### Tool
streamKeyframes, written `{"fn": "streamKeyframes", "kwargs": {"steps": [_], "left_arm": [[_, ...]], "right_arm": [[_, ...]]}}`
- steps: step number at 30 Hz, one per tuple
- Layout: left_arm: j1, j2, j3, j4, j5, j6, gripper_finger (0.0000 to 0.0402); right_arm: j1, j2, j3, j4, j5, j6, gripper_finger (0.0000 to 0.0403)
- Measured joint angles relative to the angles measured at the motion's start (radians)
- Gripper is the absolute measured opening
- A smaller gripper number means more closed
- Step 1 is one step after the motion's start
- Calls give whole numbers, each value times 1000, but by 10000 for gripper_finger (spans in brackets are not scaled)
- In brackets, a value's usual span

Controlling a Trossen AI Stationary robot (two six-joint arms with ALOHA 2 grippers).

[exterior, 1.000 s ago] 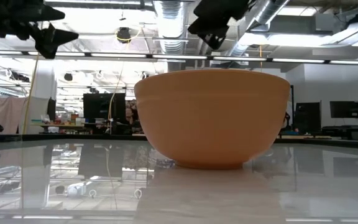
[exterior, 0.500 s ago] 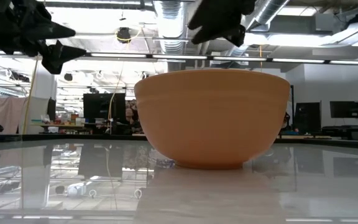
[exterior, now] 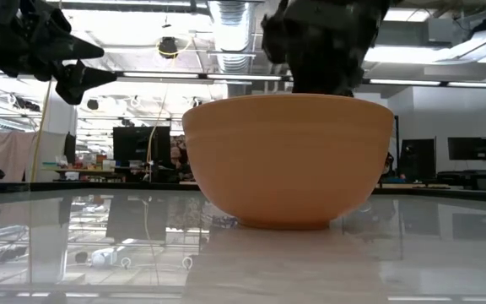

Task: Nest bowls inside each other
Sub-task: Stack the light orange bowl on top of the pink bowl

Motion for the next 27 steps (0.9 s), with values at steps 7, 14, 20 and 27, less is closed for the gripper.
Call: {"fn": "streamKeyframes", "kwargs": {"steps": [7, 14, 20, 27], "left_arm": [[0, 0, 0, -7, -7, 0, 270], [0, 1, 0, -11, -38, -2, 270], [0, 0, 0, -12, -47, -10, 270], [0, 0, 0, -52, -52, -11, 270]], "right_arm": [[-13, 69, 0, -9, -15, -1, 159], [-14, 82, 1, -14, -24, -39, 128], [-15, 78, 2, -8, 0, -67, 20], [-31, 77, 3, -3, -6, -69, 13]]}}
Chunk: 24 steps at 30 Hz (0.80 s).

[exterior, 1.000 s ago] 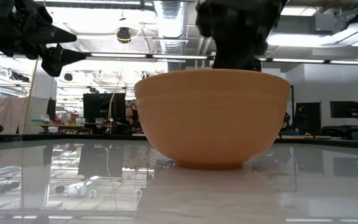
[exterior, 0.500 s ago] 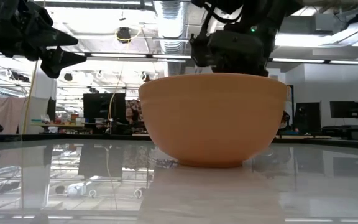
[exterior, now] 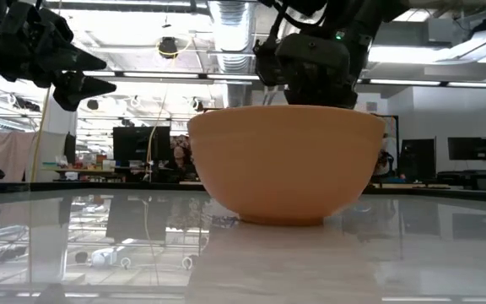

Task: Nest bowls inside each other
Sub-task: Stack the light orange bowl on top of the pink bowl

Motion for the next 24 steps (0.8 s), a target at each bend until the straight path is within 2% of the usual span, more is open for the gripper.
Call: {"fn": "streamKeyframes", "kwargs": {"steps": [7, 12, 18, 24], "left_arm": [[0, 0, 0, -38, -8, 0, 270], [0, 0, 0, -43, -24, 13, 270], [0, 0, 0, -89, -99, 34, 270], [0, 0, 0, -97, -134, 41, 270]], "right_arm": [[-67, 2, 7, 0, -91, 4, 9], [-140, 4, 70, -15, -94, -12, 9], [-230, 4, 231, -55, -140, -18, 9], [-296, 3, 468, -142, -116, -161, 9]]}}
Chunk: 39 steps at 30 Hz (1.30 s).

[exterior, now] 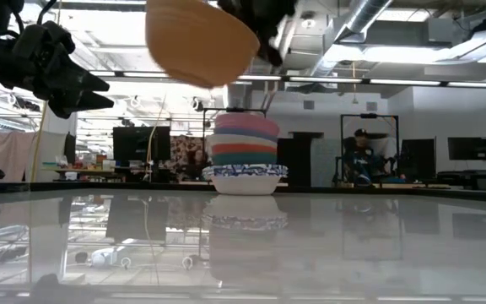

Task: Nest bowls inside each other
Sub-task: Stack the light orange bowl on top of the pink bowl

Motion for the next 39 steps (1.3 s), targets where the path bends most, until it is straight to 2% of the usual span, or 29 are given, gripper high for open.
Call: {"fn": "streamKeyframes", "kwargs": {"steps": [6, 12, 17, 21, 31, 39], "left_arm": [[0, 0, 0, 0, 0, 12, 270], [0, 0, 0, 0, 0, 12, 270], [0, 0, 0, 0, 0, 12, 270], [0, 0, 0, 0, 0, 12, 270], [0, 0, 0, 7, -24, -7, 270], [0, 0, 0, 6, -19, -62, 270]], "right_arm": [[-90, 0, 214, -140, 181, -118, 10], [-264, -2, 301, -190, 177, -136, 10], [-434, 4, 302, -176, 87, -129, 10], [-527, 32, 302, -163, 32, -105, 10], [-584, 161, 302, -144, -121, -105, 10], [-591, 199, 302, -194, -129, -114, 10]]}}
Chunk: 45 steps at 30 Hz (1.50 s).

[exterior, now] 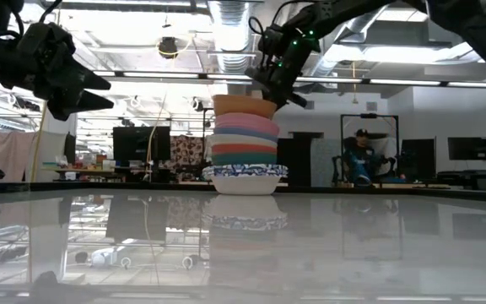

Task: Nest bowls inside each other
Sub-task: Stack the light orange bowl on top of the pink bowl

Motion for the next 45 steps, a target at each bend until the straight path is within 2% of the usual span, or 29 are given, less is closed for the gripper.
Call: {"fn": "streamKeyframes", "kwargs": {"steps": [9, 18, 24, 32, 37, 45], "left_arm": [[0, 0, 0, -6, 0, -22, 270], [0, 0, 0, -37, 0, -14, 270], [0, 0, 0, -37, 0, -13, 270], [0, 0, 0, -49, 0, -14, 270], [0, 0, 0, -49, 0, -15, 270], [0, 0, 0, -49, 0, -24, 270]], "right_arm": [[0, -1, 0, -71, -9, -16, 18], [0, -1, 0, -72, -8, -16, 83], [-2, -1, 0, -45, -8, -21, 109], [-5, -1, 0, -30, -5, -21, 113], [-3, -1, 0, -5, 72, -12, 113], [-4, -1, 0, 4, 72, -45, 113]]}}
